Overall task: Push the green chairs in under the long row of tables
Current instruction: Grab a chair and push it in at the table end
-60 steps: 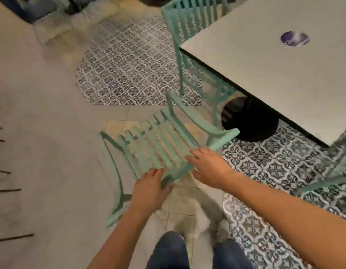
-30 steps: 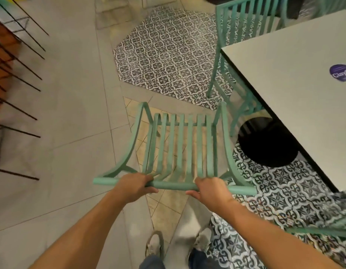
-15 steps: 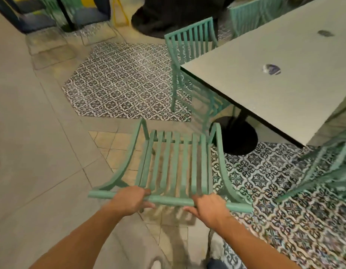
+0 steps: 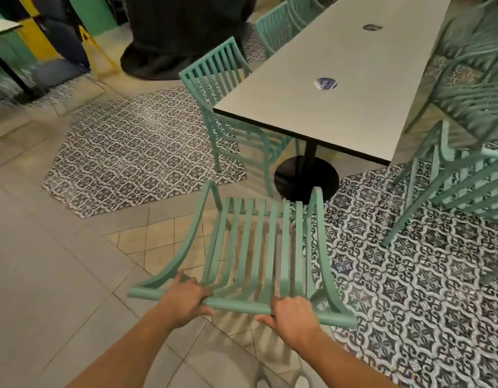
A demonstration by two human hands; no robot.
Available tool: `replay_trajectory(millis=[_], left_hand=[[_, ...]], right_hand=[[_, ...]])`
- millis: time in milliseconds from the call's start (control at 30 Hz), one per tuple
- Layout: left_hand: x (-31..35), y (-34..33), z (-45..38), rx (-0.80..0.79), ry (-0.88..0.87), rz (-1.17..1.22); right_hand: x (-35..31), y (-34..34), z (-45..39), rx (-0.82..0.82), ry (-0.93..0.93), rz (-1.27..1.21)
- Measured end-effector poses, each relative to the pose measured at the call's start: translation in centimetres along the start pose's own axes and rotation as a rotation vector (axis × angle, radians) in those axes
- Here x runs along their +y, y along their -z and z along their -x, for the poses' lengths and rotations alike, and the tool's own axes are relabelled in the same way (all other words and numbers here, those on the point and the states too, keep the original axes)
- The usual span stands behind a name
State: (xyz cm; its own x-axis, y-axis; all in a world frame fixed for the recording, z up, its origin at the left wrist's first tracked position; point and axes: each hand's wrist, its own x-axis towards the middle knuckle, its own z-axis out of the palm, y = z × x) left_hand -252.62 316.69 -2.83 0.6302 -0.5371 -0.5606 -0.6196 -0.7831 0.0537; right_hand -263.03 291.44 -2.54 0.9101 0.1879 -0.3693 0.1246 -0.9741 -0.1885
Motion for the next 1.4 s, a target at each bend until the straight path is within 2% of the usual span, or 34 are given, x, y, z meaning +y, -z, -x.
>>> replay_trajectory(millis=[100, 300, 400, 500, 833, 900, 967, 1000, 1100, 1133, 1167, 1233, 1267, 1333, 1400], left_hand=[[-0.8, 1.2, -0.2, 0.018, -0.036, -0.03], [-2.4, 0.8, -0.8, 0.021, -0.1, -0.062], [-3.9, 2.1, -1.7, -0.025, -0.131, -0.052], [-5.4, 2.6, -2.4, -0.006, -0.157, -0.06], [-11.3, 2.5, -3.5, 0.014, -0.223, -0.016], [-12.1, 1.7, -3.1, 0.055, -0.208, 0.022], [-13.4, 1.0, -3.0, 0.166, -0.102, 0.162], [-14.2, 0.9, -3.0, 0.246, -0.015, 0.257], [-17.4, 1.2, -3.3, 0.509, 0.314, 0.473], [-18.5, 1.2, -3.2, 0.534, 0.449, 0.567], [-19.7, 1.0, -3.0, 0.527, 0.57, 0.724], [-21.3, 0.1, -2.6, 0.383, 0.733, 1.232], [-21.7, -0.3, -2.3, 0.272, 0.762, 1.507], [-21.5, -0.4, -2.0, 0.089, 0.729, 1.913], [-20.7, -0.3, -2.3, 0.094, 0.701, 2.057]], right_hand=[[-0.8, -0.4, 0.0, 0.051, -0.044, -0.023], [-2.4, -0.8, 0.2, 0.041, -0.128, -0.003], [-3.2, -0.2, -0.8, 0.045, -0.151, -0.008], [-4.5, 0.0, -1.7, 0.003, -0.235, -0.011], [-9.8, 0.1, -4.3, 0.034, -0.459, -0.098], [-10.2, -0.8, -4.0, 0.094, -0.543, -0.228], [-9.7, -1.7, -3.3, 0.204, -0.637, -0.37], [-9.2, -2.3, -2.8, 0.281, -0.705, -0.412], [-7.6, -3.2, -1.0, 0.647, -1.03, -0.434], [-7.1, -3.6, -0.3, 0.763, -1.177, -0.502], [-6.3, -4.4, 0.3, 0.856, -1.344, -0.673], [-5.5, -5.7, 1.3, 0.981, -1.637, -1.255], [-5.3, -6.1, 1.2, 0.988, -1.683, -1.587], [-5.3, -5.8, 0.5, 0.935, -1.513, -2.159], [-5.0, -5.3, -0.3, 1.015, -1.433, -2.377]])
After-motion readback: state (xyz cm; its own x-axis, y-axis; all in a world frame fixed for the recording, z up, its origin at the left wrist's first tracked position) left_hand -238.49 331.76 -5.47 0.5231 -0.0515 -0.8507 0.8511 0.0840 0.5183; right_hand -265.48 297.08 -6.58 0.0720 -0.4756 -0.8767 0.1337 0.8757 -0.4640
